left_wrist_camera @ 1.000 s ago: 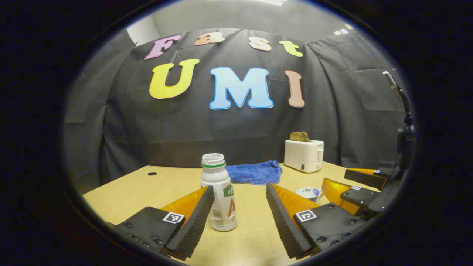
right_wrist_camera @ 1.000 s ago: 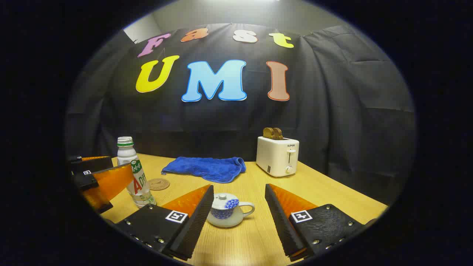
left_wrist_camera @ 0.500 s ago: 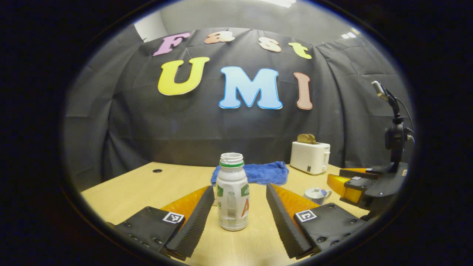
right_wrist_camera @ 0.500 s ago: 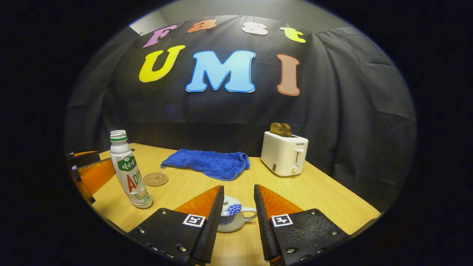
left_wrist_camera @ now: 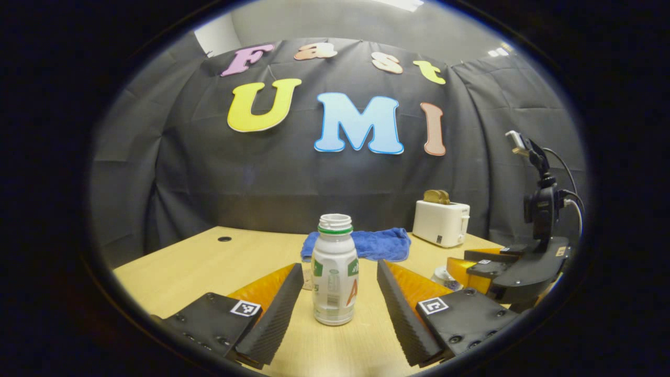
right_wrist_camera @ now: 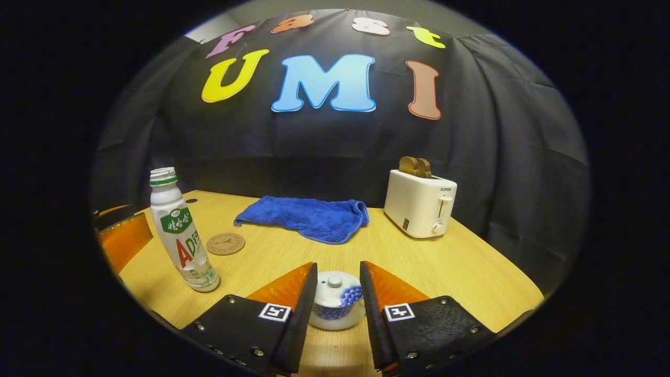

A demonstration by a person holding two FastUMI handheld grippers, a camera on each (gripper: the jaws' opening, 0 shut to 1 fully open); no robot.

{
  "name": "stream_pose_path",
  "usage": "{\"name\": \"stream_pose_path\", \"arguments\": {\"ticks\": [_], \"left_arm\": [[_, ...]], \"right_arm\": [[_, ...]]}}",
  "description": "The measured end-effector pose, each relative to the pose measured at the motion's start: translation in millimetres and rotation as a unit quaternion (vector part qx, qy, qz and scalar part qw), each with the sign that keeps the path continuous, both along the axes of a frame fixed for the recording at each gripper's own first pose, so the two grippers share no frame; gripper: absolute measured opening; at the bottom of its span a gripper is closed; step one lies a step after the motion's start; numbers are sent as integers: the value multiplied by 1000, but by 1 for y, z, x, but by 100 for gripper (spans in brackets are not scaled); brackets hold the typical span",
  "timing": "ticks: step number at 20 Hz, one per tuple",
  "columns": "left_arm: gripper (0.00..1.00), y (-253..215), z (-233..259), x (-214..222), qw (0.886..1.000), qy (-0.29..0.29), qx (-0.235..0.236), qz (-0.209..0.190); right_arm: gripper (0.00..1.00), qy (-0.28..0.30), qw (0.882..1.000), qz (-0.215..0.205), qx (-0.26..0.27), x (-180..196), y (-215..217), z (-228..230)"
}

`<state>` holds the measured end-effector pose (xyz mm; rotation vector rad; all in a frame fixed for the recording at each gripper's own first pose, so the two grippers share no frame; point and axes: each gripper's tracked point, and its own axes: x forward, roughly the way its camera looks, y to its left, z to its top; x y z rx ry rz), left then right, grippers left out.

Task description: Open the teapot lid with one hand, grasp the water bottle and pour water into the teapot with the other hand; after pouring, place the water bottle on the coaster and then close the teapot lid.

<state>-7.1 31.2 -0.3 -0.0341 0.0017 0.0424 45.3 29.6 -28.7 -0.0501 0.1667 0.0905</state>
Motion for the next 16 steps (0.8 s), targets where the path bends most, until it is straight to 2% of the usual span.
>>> {"name": "stream_pose_path", "arguments": {"ticks": [4,5,6,7,9,10,11,12,13,14,16], "left_arm": [[94,1,0,-2,1000,0,-3,-3],[99,0,0,-3,1000,0,-3,-2],[99,1,2,-3,1000,-1,-3,-1],[94,2,2,-3,1000,-2,-3,-1],[94,4,6,-5,1000,-5,-6,1],[99,6,6,-5,1000,-6,-8,1],[99,5,5,-7,1000,-7,-10,1],[94,5,6,-7,1000,-7,-11,1],[94,5,6,-6,1000,-7,-11,1],[94,5,6,-6,1000,-6,-12,1],[94,5,4,-6,1000,-5,-13,0]], "right_arm": [[51,-1,1000,10,-2,4,7,0],[51,-3,1000,4,-1,0,4,13],[7,-1,1000,-4,8,12,1,0],[7,0,1000,-5,8,12,2,0],[7,1,1000,-5,-1,13,5,1],[7,1,1000,-6,-7,12,5,1],[7,1,1000,-7,-12,13,5,0],[7,4,1000,-10,-15,15,5,-1],[10,11,1000,-9,-18,12,5,-6],[24,20,1000,-7,-17,12,5,-12],[25,13,1000,-4,-1,14,5,-10]]}}
